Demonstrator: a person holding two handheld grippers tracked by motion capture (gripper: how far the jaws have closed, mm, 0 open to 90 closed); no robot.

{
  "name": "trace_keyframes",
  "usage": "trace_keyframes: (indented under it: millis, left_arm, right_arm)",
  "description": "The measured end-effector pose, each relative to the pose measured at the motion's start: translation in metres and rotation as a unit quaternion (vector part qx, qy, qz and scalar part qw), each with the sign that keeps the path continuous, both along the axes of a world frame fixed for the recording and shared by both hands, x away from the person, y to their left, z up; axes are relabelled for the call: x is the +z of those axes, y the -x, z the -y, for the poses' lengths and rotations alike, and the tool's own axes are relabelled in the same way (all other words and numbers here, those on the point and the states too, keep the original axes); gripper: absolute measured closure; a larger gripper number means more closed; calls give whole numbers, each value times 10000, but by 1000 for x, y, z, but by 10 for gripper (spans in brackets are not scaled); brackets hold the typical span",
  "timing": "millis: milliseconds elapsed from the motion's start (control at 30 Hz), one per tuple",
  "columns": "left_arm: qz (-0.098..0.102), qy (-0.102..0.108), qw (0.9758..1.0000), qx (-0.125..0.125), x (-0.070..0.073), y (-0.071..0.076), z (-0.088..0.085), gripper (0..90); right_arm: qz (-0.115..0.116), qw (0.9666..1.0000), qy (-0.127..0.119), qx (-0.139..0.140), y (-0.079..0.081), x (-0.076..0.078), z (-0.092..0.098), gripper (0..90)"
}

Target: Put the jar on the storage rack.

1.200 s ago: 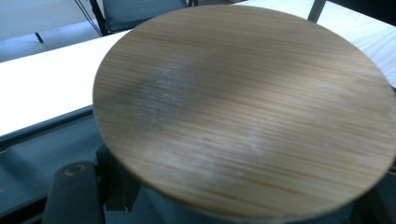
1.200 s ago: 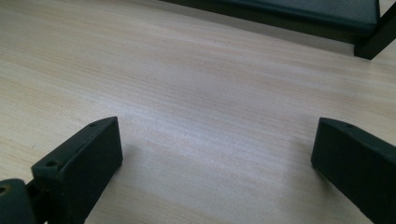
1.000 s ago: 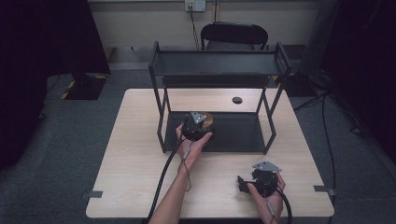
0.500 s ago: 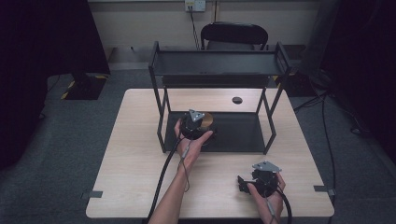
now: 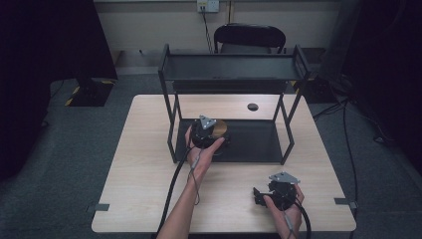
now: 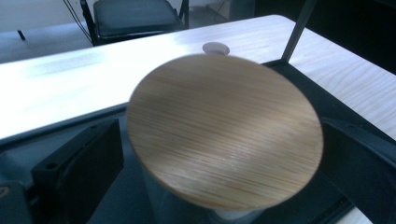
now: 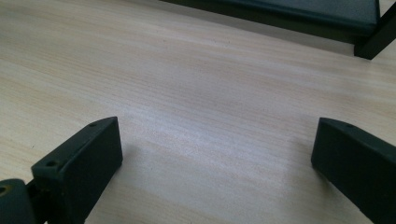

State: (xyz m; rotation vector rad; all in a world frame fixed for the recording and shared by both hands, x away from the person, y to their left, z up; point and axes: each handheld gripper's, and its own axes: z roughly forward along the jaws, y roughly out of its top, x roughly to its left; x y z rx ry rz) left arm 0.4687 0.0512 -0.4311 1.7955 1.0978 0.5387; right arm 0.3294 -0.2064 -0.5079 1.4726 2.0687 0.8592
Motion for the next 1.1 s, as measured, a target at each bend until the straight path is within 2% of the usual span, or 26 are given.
trace_keyframes:
  millis: [267, 600, 800, 1100]
  left_arm:
    - [80, 77, 9999, 28, 9, 5, -7, 15]
    - [124, 236, 9996, -65, 21, 16, -13, 15]
    - [147, 240, 9996, -34, 25, 21, -18, 15]
    - [235, 340, 9991, -99, 35, 35, -25, 15]
  right_arm:
    - [-1, 10000, -1, 0, 0, 0, 0, 9]
    - [-1, 10000, 2, 2, 0, 0, 0, 9]
    - [-2, 10000, 2, 2, 0, 0, 0, 9]
    - [-1, 10000, 0, 1, 0, 0, 0, 9]
